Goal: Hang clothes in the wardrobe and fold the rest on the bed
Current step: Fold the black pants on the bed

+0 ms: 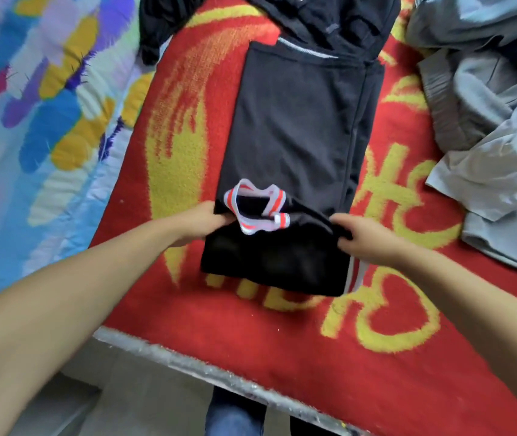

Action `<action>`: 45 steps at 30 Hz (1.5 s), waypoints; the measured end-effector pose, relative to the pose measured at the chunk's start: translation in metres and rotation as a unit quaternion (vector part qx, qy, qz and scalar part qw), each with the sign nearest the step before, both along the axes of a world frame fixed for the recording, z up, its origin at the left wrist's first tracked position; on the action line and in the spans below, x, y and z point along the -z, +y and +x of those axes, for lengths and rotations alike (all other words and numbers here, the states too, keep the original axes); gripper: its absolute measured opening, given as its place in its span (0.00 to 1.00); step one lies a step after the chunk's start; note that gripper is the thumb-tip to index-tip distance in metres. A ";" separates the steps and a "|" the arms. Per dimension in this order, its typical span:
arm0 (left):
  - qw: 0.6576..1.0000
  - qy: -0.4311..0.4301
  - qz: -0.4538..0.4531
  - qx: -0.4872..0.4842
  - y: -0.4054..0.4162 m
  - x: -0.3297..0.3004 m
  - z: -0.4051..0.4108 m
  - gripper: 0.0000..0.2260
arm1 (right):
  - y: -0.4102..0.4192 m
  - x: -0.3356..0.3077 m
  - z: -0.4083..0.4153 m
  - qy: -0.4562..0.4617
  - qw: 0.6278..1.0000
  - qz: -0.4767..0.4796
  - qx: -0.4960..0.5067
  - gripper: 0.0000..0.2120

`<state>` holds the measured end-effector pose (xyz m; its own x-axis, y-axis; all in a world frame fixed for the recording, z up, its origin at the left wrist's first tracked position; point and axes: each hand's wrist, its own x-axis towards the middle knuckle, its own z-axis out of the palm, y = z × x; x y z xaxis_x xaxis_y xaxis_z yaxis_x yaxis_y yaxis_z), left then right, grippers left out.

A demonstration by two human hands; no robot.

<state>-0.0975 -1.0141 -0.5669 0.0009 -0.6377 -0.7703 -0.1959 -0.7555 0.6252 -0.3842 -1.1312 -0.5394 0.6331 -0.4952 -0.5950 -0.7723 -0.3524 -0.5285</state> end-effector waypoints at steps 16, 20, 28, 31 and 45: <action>0.706 -0.408 -0.239 0.527 0.041 0.047 -0.065 0.52 | 0.080 0.049 -0.001 0.119 0.953 -0.216 -0.178 0.52; 0.732 -0.451 -0.139 0.491 0.021 0.055 -0.050 0.54 | 0.062 0.060 0.018 0.204 0.948 -0.191 -0.154 0.50; 0.797 -0.238 0.064 0.551 0.003 -0.002 -0.068 0.37 | 0.038 0.012 0.028 0.203 0.949 -0.043 -0.236 0.34; 0.846 -0.083 0.119 0.512 -0.002 -0.034 -0.064 0.17 | 0.021 -0.013 0.026 0.204 0.928 0.119 -0.289 0.21; 0.911 -0.359 -0.115 0.167 -0.074 -0.006 -0.016 0.10 | -0.055 0.024 0.013 0.043 0.987 0.034 0.150 0.24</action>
<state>-0.1132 -1.0879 -0.5606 0.2279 -0.8395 -0.4932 -0.8121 -0.4434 0.3794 -0.3715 -1.1865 -0.5632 0.4102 -0.6101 -0.6779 -0.8793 -0.0674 -0.4715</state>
